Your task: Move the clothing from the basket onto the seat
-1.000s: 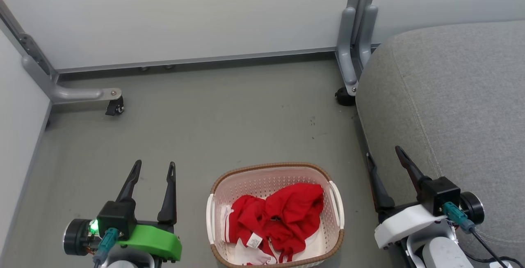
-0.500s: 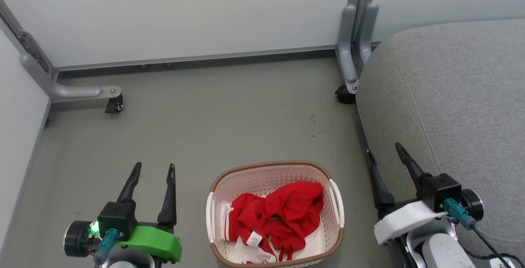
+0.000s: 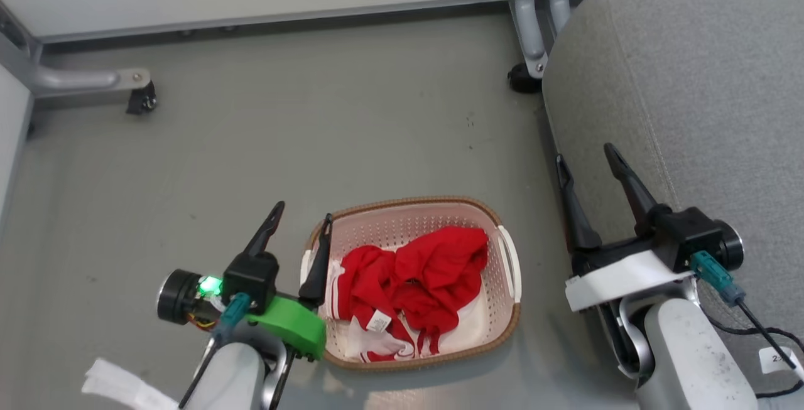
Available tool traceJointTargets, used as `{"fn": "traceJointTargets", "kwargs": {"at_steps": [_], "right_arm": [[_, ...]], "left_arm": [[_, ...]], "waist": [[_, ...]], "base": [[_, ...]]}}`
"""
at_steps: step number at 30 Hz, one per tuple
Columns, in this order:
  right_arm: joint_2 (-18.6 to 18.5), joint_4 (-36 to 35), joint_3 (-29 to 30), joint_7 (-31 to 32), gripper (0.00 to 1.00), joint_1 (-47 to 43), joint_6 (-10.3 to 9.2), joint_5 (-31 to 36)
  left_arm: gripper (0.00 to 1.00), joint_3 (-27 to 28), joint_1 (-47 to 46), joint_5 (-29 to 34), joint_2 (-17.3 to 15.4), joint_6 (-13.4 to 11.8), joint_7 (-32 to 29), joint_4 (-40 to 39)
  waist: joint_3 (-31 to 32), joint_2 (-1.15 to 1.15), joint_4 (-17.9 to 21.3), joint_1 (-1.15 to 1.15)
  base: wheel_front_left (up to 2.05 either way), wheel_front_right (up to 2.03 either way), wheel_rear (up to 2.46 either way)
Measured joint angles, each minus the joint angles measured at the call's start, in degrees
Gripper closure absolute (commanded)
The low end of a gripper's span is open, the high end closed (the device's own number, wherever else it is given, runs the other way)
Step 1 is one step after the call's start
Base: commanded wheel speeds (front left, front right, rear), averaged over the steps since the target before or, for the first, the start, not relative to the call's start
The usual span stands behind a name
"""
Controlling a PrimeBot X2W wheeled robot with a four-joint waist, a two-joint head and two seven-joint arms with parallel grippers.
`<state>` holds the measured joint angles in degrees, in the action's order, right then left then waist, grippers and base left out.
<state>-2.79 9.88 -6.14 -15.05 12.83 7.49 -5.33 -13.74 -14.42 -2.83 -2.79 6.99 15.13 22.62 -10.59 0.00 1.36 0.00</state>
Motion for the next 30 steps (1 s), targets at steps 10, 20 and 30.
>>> {"fn": "traceJointTargets", "kwargs": {"at_steps": [10,20,30], "right_arm": [[-0.02,-4.81,-0.32,0.0,0.0,5.42,0.0,-0.32],[-0.05,-7.81,-2.85,0.0,0.0,9.96,0.0,-1.82],[-0.09,-9.79,-4.65,0.0,0.0,12.65,0.0,-5.15]], "left_arm": [[0.0,-10.57,-12.47,3.09,0.05,0.13,0.0,15.93],[0.0,-17.97,-25.92,6.72,0.11,0.31,-2.31,33.1],[0.0,-20.81,-37.0,9.28,-1.3,-0.01,-4.81,44.56]], "waist": [[-10.91,0.0,1.67,0.0],[-22.14,0.0,4.08,0.01],[-32.09,0.0,8.02,0.01]], "base": [[0.0,0.0,0.0],[0.0,0.0,0.0],[0.0,0.0,0.0]]}}
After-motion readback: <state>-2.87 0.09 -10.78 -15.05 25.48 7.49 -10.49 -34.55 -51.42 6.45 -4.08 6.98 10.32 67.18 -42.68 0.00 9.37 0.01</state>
